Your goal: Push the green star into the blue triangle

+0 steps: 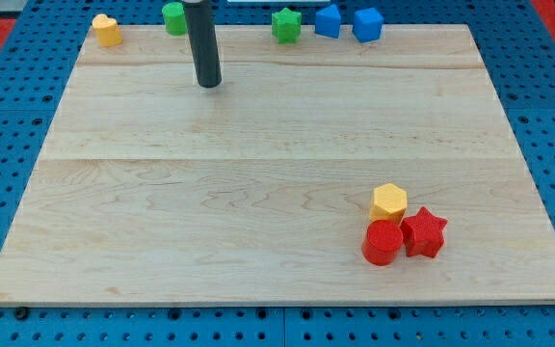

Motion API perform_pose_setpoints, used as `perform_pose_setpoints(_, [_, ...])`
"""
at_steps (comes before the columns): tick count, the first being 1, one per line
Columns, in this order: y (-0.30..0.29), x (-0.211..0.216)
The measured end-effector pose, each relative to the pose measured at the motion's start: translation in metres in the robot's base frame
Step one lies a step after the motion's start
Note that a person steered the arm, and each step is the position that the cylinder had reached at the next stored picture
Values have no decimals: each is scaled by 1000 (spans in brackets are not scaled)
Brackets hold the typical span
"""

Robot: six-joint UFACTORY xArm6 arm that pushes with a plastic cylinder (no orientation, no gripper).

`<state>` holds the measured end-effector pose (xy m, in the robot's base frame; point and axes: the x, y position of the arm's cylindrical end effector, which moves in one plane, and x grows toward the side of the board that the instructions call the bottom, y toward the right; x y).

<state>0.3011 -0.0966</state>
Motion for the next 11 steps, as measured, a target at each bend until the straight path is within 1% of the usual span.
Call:
perform_pose_setpoints(2, [5, -54])
perform_pose_setpoints(4, [34, -108])
perform_pose_setpoints(6, [54, -107])
perform_pose_setpoints(11, [169, -108])
